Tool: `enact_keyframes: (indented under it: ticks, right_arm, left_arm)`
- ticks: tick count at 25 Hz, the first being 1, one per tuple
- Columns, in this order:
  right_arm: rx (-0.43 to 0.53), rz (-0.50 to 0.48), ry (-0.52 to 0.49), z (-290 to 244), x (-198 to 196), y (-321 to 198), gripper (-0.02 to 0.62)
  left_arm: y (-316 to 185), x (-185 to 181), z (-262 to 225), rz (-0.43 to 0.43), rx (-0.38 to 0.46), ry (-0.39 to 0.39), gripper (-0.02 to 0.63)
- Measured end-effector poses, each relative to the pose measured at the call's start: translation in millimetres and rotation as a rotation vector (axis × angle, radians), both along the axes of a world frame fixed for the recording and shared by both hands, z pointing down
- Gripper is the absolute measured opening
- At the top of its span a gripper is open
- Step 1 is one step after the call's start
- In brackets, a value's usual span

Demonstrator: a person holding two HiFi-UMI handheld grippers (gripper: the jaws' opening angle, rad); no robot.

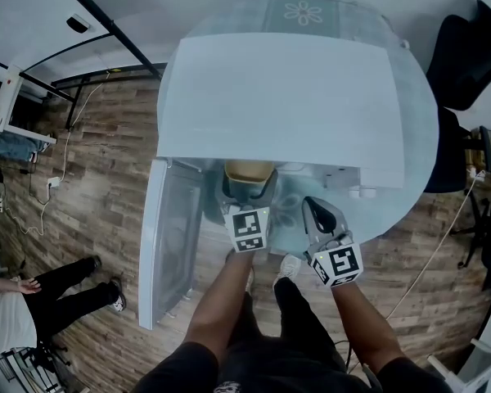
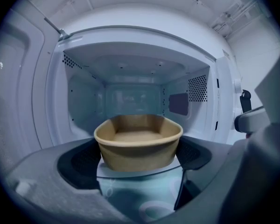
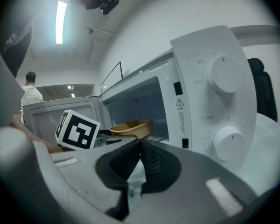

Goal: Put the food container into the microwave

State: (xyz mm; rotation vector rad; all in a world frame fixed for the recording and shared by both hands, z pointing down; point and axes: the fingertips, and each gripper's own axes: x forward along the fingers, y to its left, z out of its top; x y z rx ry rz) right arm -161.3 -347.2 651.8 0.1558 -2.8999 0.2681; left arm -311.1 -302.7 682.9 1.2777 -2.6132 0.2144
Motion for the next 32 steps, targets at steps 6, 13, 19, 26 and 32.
enact_keyframes:
  ticks: [6,13,19,26,32]
  right_arm:
    - [0.001,0.007,-0.006,2.9,-6.4,-4.0,0.002]
    - [-0.013,0.027,-0.007,5.3,-6.6,-4.5,0.002]
    - [-0.013,0.033,-0.005,5.3,-2.3,-5.5,0.002]
    - [-0.019,0.030,-0.009,3.0,0.8,-1.1,0.002]
    - [-0.022,0.030,-0.022,-6.7,8.6,1.9,0.002]
  left_arm:
    - [-5.4,-2.8,7.0,-0.015,-0.021,-0.012,0.502]
    - [-18.0,-6.4,7.6,-0.003,-0.035,-0.006,0.502]
    - [-24.5,-9.3,7.5,-0.002,-0.037,-0.005,0.502]
    - [-21.4,-5.8,7.5,-0.010,-0.021,0.008,0.503]
    - [-0.4,24.5,5.9,0.002,-0.020,0.038,0.505]
